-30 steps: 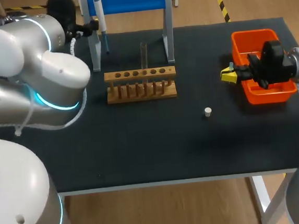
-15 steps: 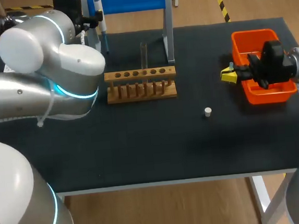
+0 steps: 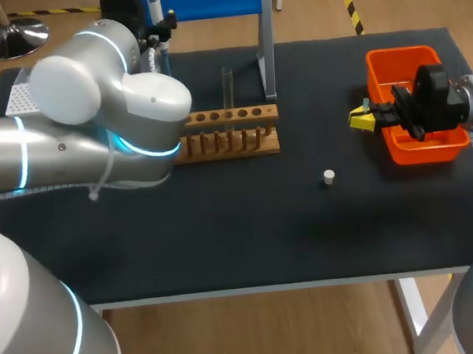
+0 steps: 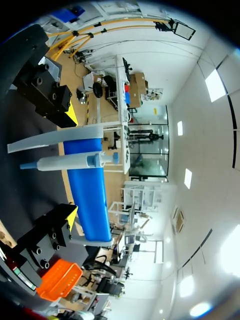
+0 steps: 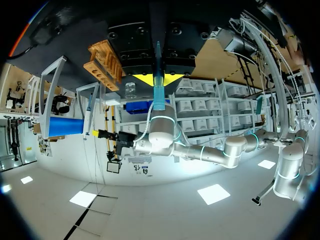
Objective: Invert the test tube, pick up the pipette, mount the tip to pipette, aspirate from beaker and dispense into the tube, eject the tip, return the pipette, and cap with the stopper.
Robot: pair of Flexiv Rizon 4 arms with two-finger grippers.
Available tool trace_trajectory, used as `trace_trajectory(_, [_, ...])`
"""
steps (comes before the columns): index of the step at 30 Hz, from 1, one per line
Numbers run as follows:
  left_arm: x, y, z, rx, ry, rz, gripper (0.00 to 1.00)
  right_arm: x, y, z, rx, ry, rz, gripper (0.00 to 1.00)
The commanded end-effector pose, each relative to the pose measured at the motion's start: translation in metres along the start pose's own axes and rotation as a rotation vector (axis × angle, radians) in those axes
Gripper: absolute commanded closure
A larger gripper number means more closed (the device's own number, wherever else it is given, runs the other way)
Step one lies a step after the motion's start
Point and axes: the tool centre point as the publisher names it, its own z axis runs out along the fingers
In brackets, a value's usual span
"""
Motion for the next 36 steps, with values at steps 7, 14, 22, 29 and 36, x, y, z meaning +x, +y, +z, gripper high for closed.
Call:
trace_trajectory(7, [0.012, 0.005, 0.019, 0.01, -0.024, -0.005, 0.0, 0.001, 0.001, 0.0, 0.002, -0.002, 0.0, 1.0])
trace_trajectory(14, [0.014, 0.004, 0.031, 0.008, -0.029, -0.016, 0.0, 0.001, 0.001, 0.0, 0.002, -0.002, 0.0, 1.0])
trace_trajectory(22, [0.011, 0.004, 0.041, 0.002, -0.045, -0.029, 0.3, 0.001, 0.001, 0.0, 0.002, -0.002, 0.0, 1.0])
trace_trajectory(29, [0.008, 0.006, 0.048, -0.006, -0.062, -0.038, 0.42, 0.001, 0.001, 0.0, 0.002, -0.002, 0.0, 1.0])
trace_trajectory(36, [0.005, 0.004, 0.054, -0.002, -0.078, -0.046, 0.5, 0.001, 0.001, 0.0, 0.002, -0.002, 0.0, 1.0])
